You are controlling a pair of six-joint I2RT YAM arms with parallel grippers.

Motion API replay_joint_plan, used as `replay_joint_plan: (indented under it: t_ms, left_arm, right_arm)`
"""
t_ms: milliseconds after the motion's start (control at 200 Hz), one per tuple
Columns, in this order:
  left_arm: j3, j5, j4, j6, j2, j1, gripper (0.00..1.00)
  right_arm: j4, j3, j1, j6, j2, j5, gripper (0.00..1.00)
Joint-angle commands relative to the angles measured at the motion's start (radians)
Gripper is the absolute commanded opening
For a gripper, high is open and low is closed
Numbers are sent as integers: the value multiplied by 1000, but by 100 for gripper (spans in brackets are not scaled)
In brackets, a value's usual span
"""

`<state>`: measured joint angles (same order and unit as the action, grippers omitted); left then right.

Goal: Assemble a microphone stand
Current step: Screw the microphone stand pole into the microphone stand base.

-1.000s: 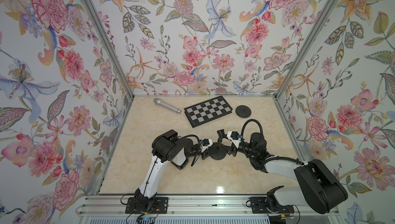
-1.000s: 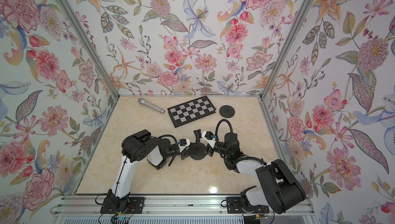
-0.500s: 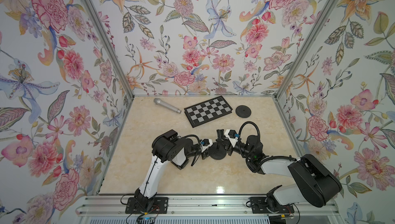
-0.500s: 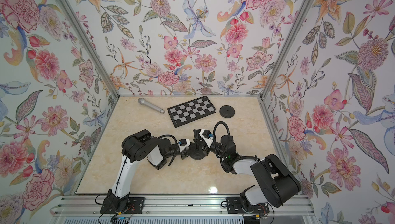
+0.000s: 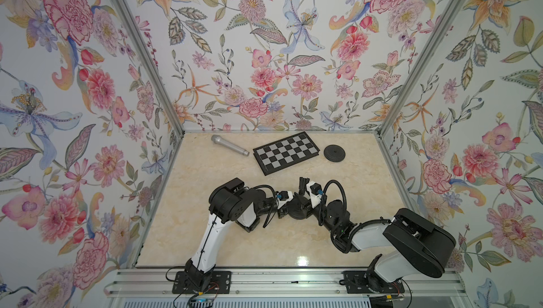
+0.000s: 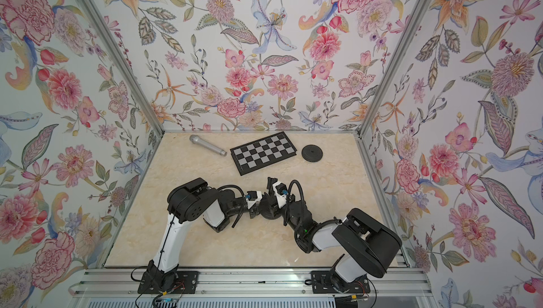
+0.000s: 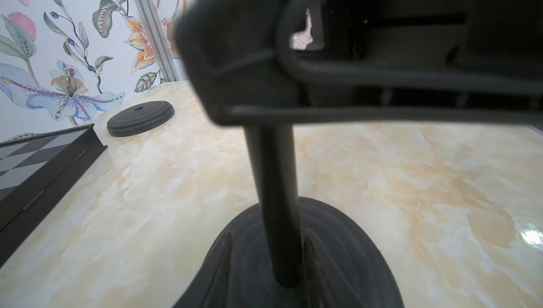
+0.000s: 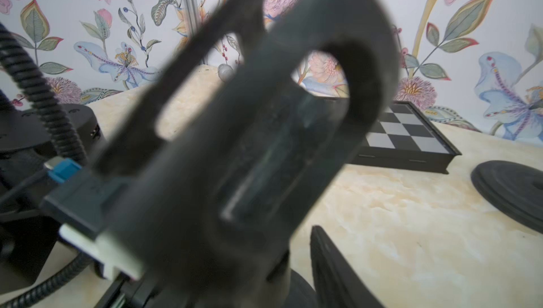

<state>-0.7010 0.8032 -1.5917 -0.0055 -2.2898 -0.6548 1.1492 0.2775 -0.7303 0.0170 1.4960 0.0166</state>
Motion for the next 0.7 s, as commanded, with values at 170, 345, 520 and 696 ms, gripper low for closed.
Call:
replay_joint_plan:
  t_ms: [170,345,520,696]
  left_arm:
    - [4,-29,70,40,-51,3,42]
    - [-1,-25,74,38,-51,3,43]
    - [4,-35,79,46,-44,3,43]
    - [10,-44,76,45,-46,4,43]
  right_arm:
    - [-278,106,266,-248,-90,-826,68]
    - [-284,183,305,-272,-37,-881,62]
    - [-258,193,291,-266,-19,-766,24]
    - [-121,64,107,-133,-38,-176,0]
